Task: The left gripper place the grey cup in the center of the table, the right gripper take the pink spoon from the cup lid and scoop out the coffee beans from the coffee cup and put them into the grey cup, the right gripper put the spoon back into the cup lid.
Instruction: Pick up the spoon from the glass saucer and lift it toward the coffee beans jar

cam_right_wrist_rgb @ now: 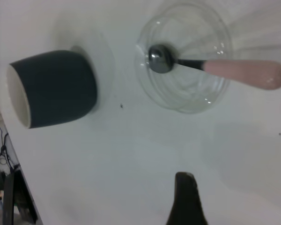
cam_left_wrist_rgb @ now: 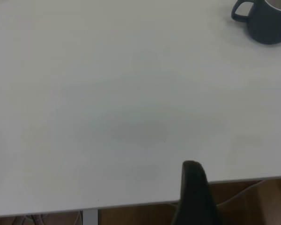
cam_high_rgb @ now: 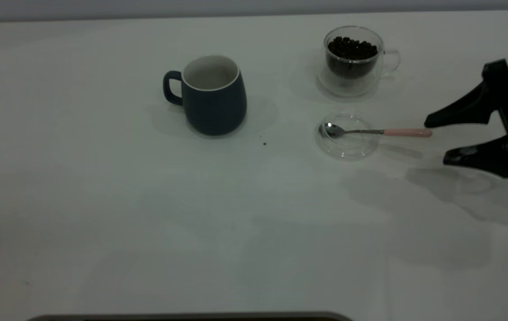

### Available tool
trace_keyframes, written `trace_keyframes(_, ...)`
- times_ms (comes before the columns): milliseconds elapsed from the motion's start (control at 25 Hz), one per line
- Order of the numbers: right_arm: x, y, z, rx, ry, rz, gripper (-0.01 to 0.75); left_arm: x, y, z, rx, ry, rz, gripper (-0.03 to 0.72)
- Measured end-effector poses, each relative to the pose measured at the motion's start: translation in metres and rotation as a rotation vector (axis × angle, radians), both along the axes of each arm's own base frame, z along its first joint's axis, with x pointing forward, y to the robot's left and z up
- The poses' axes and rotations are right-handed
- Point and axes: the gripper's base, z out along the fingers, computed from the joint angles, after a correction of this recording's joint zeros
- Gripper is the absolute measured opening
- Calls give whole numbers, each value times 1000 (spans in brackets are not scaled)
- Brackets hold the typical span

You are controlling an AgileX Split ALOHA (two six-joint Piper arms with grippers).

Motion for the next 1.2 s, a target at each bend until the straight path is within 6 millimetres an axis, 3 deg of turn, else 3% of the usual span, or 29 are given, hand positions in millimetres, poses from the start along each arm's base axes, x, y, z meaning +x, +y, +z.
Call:
trace_keyframes(280,14,-2,-20,4,-15,17,596,0,0,0,0,0,0,565)
trace_keyframes(720,33,-3,-35,30,-58,30,596,0,0,0,0,0,0,565)
trace_keyframes(1200,57,16,-33,32,-110,81,596,0,0,0,0,0,0,565)
